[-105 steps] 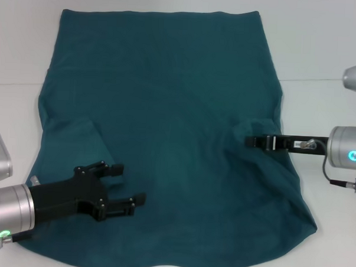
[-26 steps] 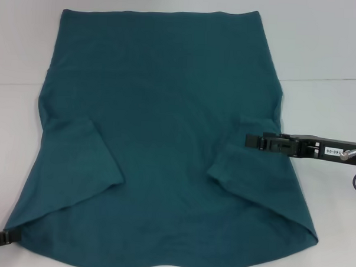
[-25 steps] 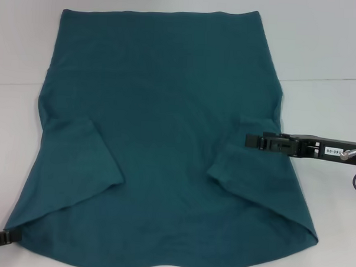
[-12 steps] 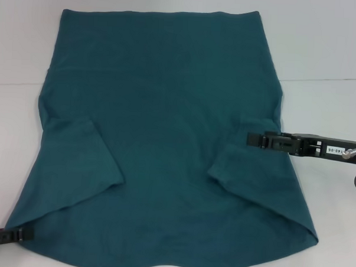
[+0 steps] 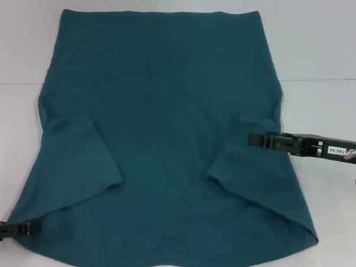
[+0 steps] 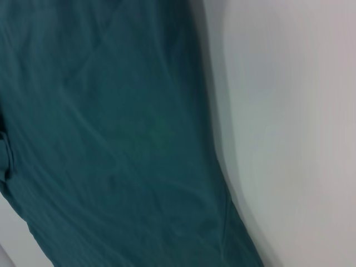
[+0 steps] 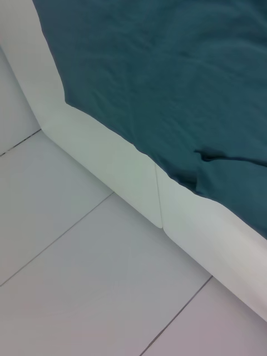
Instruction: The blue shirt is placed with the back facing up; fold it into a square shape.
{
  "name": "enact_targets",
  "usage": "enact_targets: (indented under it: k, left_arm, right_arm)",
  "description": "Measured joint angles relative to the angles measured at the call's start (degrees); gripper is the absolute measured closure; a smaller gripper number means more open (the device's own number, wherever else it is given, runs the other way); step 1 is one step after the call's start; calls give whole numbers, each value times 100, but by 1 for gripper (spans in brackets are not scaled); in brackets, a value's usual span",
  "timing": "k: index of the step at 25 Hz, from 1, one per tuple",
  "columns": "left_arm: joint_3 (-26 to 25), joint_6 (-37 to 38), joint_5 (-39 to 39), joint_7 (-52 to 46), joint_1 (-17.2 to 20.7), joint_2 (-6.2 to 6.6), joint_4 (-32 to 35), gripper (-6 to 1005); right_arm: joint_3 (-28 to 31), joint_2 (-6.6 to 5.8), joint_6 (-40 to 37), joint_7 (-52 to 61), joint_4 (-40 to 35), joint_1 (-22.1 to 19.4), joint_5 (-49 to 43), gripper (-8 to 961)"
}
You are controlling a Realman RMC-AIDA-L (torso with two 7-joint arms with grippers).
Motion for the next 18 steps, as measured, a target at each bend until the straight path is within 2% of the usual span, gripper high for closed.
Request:
enact_targets:
  k: [2, 10, 18]
  left_arm:
    - [2, 16, 0, -4, -7, 6, 0, 108]
    - [119, -6, 84, -93, -13, 14, 40, 246]
    - [205, -74, 158, -202, -36, 13, 60, 419]
  right_arm:
    - [-1, 0, 1, 2, 0, -5, 1, 22]
    - [0, -10, -23, 33, 0, -15, 13, 22]
    - [7, -24, -49, 39, 0, -42, 17, 21]
